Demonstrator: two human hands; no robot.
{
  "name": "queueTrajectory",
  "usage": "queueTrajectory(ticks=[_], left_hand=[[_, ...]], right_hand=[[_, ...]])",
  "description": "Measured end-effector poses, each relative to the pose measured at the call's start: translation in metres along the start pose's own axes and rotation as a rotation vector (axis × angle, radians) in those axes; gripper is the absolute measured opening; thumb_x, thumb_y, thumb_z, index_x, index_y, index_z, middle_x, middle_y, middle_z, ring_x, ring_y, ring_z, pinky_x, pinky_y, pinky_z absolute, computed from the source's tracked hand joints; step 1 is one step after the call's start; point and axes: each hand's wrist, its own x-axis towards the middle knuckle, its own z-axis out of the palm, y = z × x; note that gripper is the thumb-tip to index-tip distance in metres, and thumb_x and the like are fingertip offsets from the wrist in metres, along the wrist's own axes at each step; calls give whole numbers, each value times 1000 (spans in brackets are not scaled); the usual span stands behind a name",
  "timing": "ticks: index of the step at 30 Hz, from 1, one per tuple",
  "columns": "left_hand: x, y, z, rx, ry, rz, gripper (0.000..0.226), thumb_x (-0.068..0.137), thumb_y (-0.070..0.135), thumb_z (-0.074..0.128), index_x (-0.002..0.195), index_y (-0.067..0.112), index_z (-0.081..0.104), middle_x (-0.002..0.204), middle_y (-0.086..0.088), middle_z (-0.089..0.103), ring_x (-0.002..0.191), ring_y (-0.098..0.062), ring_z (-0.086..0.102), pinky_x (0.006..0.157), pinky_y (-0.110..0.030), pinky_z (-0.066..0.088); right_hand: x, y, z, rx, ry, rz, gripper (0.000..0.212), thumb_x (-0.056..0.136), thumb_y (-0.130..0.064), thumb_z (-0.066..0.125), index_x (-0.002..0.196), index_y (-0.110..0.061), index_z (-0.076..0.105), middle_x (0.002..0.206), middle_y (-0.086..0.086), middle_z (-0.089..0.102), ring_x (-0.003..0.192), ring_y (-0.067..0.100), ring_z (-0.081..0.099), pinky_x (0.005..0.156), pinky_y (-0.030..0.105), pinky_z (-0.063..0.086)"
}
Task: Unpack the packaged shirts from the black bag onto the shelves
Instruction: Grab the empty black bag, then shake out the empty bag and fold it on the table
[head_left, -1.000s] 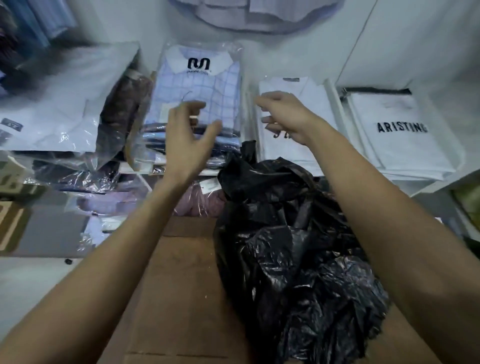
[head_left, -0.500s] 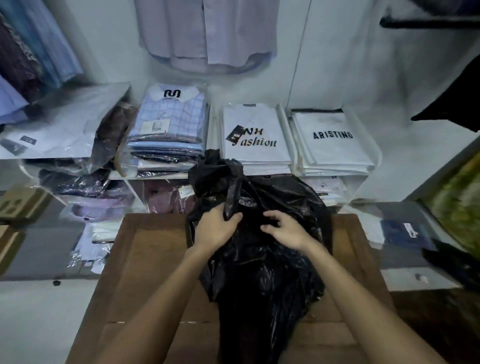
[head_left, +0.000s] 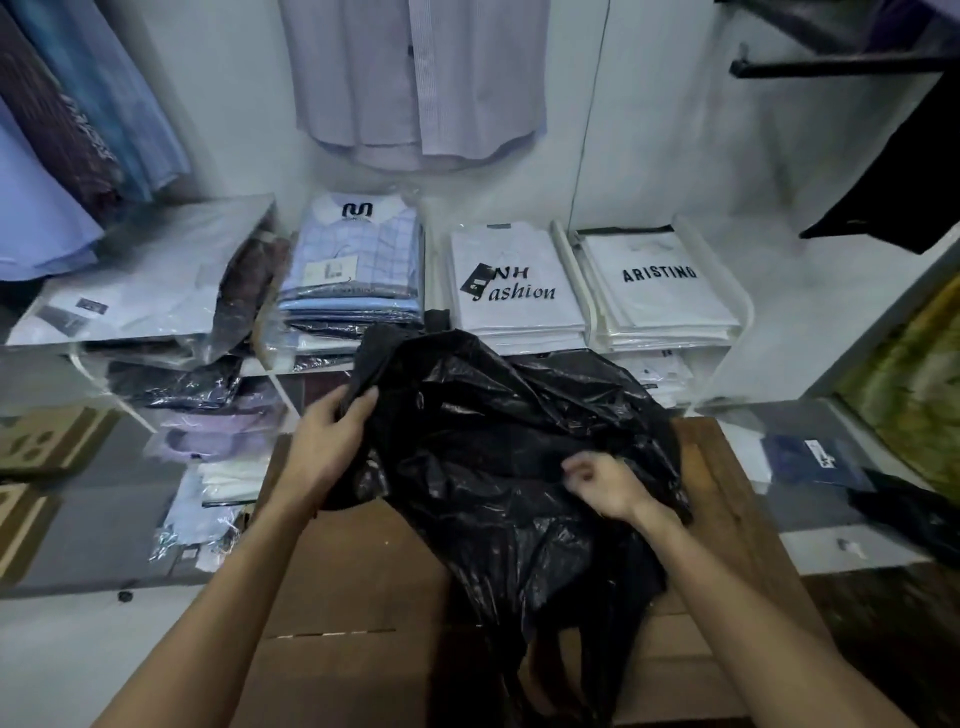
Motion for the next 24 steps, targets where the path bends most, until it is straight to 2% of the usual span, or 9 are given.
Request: queueTrajectory(ticks=[2,5,8,11,14,16,19,22,24], left_hand=[[-13,-1,13,31,-131,44,28,95,51,60,102,28,74,95,10,78,96,-9,71,90,-39,56],[-35,1,42,162,-491,157,40,87,65,58,112,36,69,104,16,76,103,-4,69,99,-39,54],[-46,7,58,132,-821,205,43,88,57,65,123,31,69,117,14,73,111,-1,66,102,-27,50],[-24,4,54,-266,-483,42,27,101,14,50,98,14,77,87,2,76,77,-6,70,78,-27,53],[13,-17,46,-326,65,-168,20,97,23,53,88,20,70,87,0,72,82,-18,65,79,-41,49],[32,-36,48,-244,78,-311,22,95,34,60,112,20,62,108,0,69,100,-20,62,91,-39,47],[43,-50,65,-381,-35,-445,76,83,49,74,144,14,45,127,-4,67,115,-18,59,100,-36,44],[45,-33,87,-463,-81,-387,103,78,62,76,158,21,26,146,2,51,128,-20,53,113,-43,38],[48,-15,100,-517,-131,-399,109,79,63,75,161,22,16,139,6,47,125,-24,54,113,-49,39]], right_hand=[[-11,-56,7,398,-54,-70,19,102,-38,61,113,-25,68,114,2,73,112,22,68,89,25,51],[-25,-131,15,746,-300,-114,51,96,-67,50,128,-31,65,123,-3,73,117,17,69,99,36,53],[-32,-163,20,746,-118,-221,20,92,-16,72,112,-16,73,104,0,78,100,19,73,90,28,57],[-40,-161,6,822,56,-171,26,81,12,51,81,-10,65,69,1,67,69,19,59,57,22,49],[-53,-139,-21,987,70,-70,30,78,10,40,81,-9,63,72,7,63,65,22,59,60,28,46],[-65,-118,-39,1043,41,-14,28,74,1,45,79,-10,70,79,12,66,65,24,64,63,31,51],[-86,-96,-60,1102,-78,45,28,72,-17,67,95,-4,75,96,18,74,78,30,72,76,37,59],[-106,-75,-80,1037,-96,94,38,96,-45,59,99,-15,82,110,13,77,94,29,76,87,39,61],[-118,-60,-94,909,-117,133,53,88,-70,60,112,-26,78,123,3,74,114,24,71,104,40,50]])
